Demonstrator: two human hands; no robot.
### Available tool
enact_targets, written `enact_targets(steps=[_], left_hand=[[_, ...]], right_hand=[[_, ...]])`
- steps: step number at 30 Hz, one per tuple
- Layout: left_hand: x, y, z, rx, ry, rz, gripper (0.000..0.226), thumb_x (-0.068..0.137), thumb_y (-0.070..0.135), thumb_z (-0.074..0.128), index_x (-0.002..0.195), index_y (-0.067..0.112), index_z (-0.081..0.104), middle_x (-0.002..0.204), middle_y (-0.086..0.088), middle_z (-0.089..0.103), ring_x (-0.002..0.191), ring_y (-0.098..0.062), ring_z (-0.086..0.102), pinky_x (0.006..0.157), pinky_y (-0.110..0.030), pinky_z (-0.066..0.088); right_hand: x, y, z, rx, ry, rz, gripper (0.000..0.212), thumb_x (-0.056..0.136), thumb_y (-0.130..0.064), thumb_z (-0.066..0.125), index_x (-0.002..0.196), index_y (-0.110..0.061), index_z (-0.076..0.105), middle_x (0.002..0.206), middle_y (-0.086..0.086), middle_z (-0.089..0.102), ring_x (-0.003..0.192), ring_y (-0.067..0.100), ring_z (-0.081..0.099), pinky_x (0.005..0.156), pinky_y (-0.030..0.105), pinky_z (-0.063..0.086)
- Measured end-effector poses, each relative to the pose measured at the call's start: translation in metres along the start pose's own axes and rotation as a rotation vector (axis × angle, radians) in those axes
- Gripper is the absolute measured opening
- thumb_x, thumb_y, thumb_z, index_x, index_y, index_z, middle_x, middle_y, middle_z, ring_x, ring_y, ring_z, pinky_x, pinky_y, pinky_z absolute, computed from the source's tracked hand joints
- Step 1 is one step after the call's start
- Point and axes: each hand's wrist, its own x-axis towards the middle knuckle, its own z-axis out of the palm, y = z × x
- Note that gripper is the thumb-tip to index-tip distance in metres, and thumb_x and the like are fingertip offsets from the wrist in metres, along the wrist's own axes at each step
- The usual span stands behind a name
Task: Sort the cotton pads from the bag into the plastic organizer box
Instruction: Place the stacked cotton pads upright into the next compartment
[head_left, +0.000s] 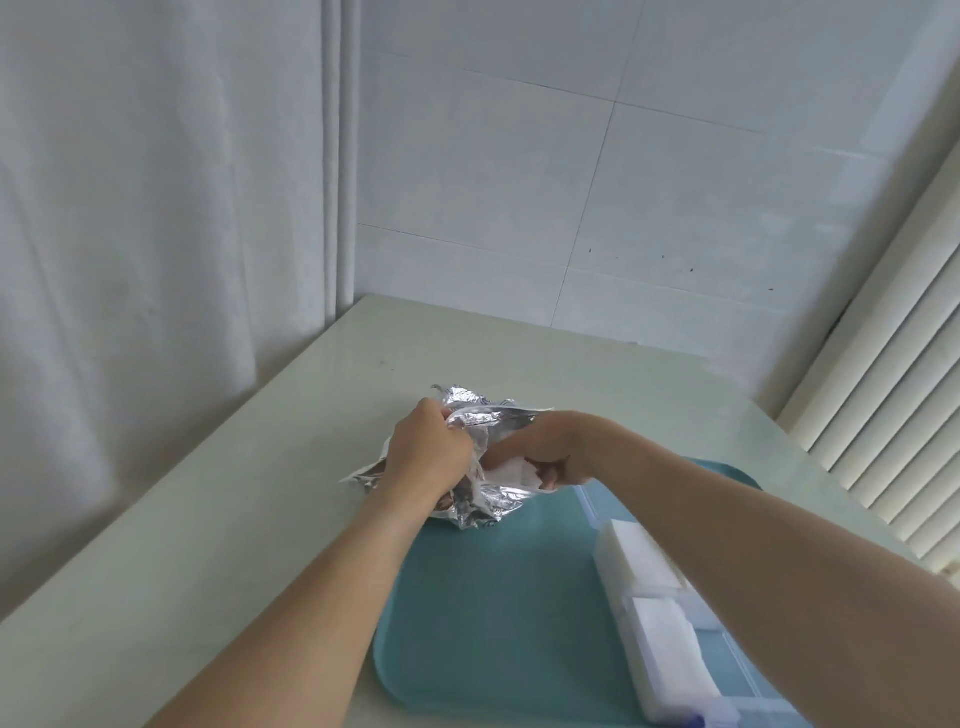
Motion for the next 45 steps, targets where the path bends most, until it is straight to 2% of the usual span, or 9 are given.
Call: enact_targets(steps=[7, 11, 18, 25, 28, 32, 39, 42, 45], left_hand=[[-0.006, 0.005, 0.000, -0.048, 0.108, 0.096, 0.019, 0.096, 0.017, 0.053, 0.111, 0.009, 0.061, 0.100, -0.010, 0.068, 0.084, -0.026, 0.060, 0.069, -0.027, 0.040], [-0.008, 0.007, -0.002, 0.019, 0.204, 0.136, 0.019, 0.094, 0.022, 0.054, 0.102, 0.010, 0.065, 0.092, -0.009, 0.070, 0.087, -0.032, 0.063, 0.070, -0.033, 0.046], [-0.014, 0.009, 0.000, 0.029, 0.176, 0.167, 0.015, 0.092, 0.026, 0.058, 0.089, 0.014, 0.066, 0.080, -0.004, 0.069, 0.076, -0.029, 0.063, 0.066, -0.033, 0.049], [-0.012, 0.002, 0.006, 0.026, 0.101, 0.117, 0.019, 0.091, 0.022, 0.055, 0.076, 0.012, 0.060, 0.065, -0.002, 0.061, 0.068, -0.027, 0.059, 0.056, -0.030, 0.035], [-0.013, 0.004, 0.006, 0.031, 0.109, 0.135, 0.016, 0.091, 0.023, 0.056, 0.081, 0.013, 0.064, 0.069, -0.002, 0.064, 0.070, -0.027, 0.061, 0.061, -0.031, 0.042], [-0.015, 0.006, 0.003, 0.089, 0.164, 0.158, 0.017, 0.092, 0.026, 0.055, 0.082, 0.015, 0.062, 0.078, -0.006, 0.067, 0.076, -0.032, 0.062, 0.065, -0.034, 0.048], [-0.020, 0.011, 0.002, 0.101, 0.102, 0.138, 0.020, 0.088, 0.042, 0.062, 0.086, 0.022, 0.060, 0.083, 0.003, 0.068, 0.082, -0.025, 0.065, 0.073, -0.035, 0.053], [-0.023, 0.014, 0.003, 0.089, -0.018, 0.161, 0.040, 0.081, 0.053, 0.069, 0.101, 0.020, 0.059, 0.089, 0.007, 0.066, 0.089, -0.018, 0.064, 0.078, -0.032, 0.051], [-0.034, 0.027, -0.001, -0.099, 0.081, 0.408, 0.042, 0.082, 0.049, 0.072, 0.106, 0.018, 0.059, 0.101, 0.006, 0.057, 0.091, -0.010, 0.056, 0.080, -0.017, 0.042]], right_hand=[[-0.016, -0.011, 0.001, -0.163, 0.158, -0.131, 0.039, 0.087, -0.024, 0.077, 0.118, -0.008, 0.060, 0.088, 0.007, 0.055, 0.073, 0.020, 0.051, 0.058, 0.024, 0.043], [-0.027, -0.009, -0.005, -0.137, 0.335, -0.235, 0.042, 0.073, -0.033, 0.089, 0.103, -0.014, 0.066, 0.078, -0.001, 0.060, 0.061, 0.013, 0.053, 0.041, 0.015, 0.040], [-0.037, -0.004, -0.006, -0.481, 0.653, -0.276, 0.058, 0.058, -0.058, 0.089, 0.073, -0.014, 0.054, 0.071, -0.004, 0.055, 0.059, 0.009, 0.048, 0.046, 0.024, 0.033], [-0.043, 0.001, 0.004, -0.489, 0.278, -0.179, 0.035, 0.080, -0.034, 0.075, 0.066, -0.018, 0.047, 0.067, 0.002, 0.060, 0.053, 0.016, 0.052, 0.047, 0.017, 0.042], [-0.043, 0.001, 0.006, -0.527, 0.413, -0.241, 0.038, 0.079, -0.046, 0.075, 0.071, -0.021, 0.047, 0.071, -0.004, 0.054, 0.065, 0.012, 0.050, 0.056, 0.019, 0.041], [-0.049, -0.004, -0.006, -0.483, 0.481, -0.244, 0.027, 0.084, -0.029, 0.069, 0.063, -0.015, 0.057, 0.062, -0.001, 0.064, 0.056, 0.014, 0.050, 0.044, 0.019, 0.037], [-0.055, 0.015, -0.034, -0.096, 0.386, -0.096, 0.031, 0.082, -0.024, 0.070, 0.056, -0.014, 0.056, 0.048, 0.002, 0.051, 0.043, 0.019, 0.035, 0.045, 0.018, 0.025], [-0.064, 0.032, -0.051, 0.201, 0.307, -0.102, 0.018, 0.083, -0.017, 0.077, 0.074, -0.009, 0.063, 0.058, 0.009, 0.056, 0.052, 0.020, 0.041, 0.045, 0.020, 0.026], [-0.082, 0.051, -0.067, 0.342, 0.271, -0.158, 0.016, 0.083, -0.015, 0.080, 0.085, -0.006, 0.068, 0.066, 0.011, 0.060, 0.049, 0.016, 0.054, 0.044, 0.020, 0.028]])
